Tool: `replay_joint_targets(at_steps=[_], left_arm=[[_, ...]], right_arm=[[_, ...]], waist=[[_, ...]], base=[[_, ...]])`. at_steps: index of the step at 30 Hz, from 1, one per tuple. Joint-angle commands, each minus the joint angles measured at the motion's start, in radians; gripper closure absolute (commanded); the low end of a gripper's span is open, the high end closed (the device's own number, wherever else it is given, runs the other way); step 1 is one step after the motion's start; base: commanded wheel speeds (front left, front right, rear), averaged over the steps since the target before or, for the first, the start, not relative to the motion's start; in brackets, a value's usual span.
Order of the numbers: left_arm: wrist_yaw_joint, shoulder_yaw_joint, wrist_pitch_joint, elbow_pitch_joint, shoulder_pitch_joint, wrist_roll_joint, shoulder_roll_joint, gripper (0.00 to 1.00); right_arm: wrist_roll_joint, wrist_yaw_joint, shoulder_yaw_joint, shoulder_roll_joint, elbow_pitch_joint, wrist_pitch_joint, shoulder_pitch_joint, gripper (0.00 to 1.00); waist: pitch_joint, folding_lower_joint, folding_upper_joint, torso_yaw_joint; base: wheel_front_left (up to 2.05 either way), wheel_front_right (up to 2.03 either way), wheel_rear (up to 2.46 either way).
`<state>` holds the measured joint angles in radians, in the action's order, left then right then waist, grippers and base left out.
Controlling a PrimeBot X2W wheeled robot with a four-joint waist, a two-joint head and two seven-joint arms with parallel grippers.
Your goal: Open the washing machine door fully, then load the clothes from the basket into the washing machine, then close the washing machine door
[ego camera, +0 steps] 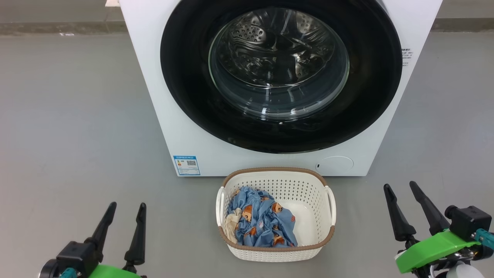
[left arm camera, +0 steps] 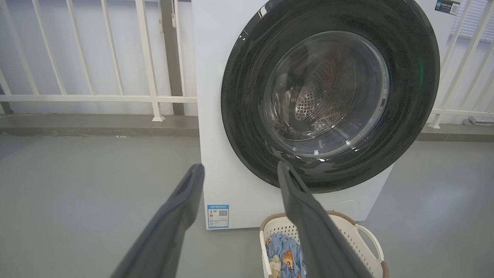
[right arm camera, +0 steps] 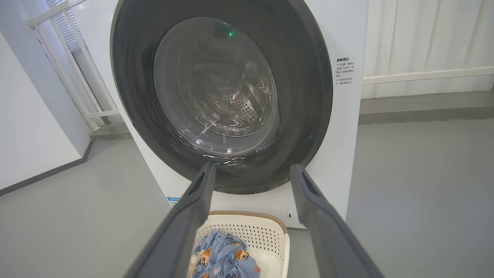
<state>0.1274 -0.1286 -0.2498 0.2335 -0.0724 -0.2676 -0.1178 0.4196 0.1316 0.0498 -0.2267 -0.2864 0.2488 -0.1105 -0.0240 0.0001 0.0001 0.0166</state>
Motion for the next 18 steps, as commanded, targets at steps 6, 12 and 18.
replay_joint_targets(at_steps=[6,12,18], left_arm=[[0.003,0.031,-0.012,-0.023,-0.051,0.011,-0.019,0.0],[0.003,0.031,-0.012,-0.024,-0.049,0.008,-0.019,0.0],[0.003,0.031,-0.012,-0.025,-0.048,0.006,-0.019,0.0]], right_arm=[[-0.012,-0.001,0.016,-0.02,0.018,0.013,-0.047,0.0],[-0.011,-0.001,0.015,-0.019,0.015,0.013,-0.046,0.0],[-0.012,-0.001,0.015,-0.018,0.013,0.013,-0.044,0.0]], waist=[[0.0,0.0,-0.0001,0.0],[0.0,0.0,-0.0001,-0.001],[0.0,0.0,-0.0001,-0.002]], base=[[0.0,0.0,0.0],[0.0,0.0,0.0],[0.0,0.0,0.0]])
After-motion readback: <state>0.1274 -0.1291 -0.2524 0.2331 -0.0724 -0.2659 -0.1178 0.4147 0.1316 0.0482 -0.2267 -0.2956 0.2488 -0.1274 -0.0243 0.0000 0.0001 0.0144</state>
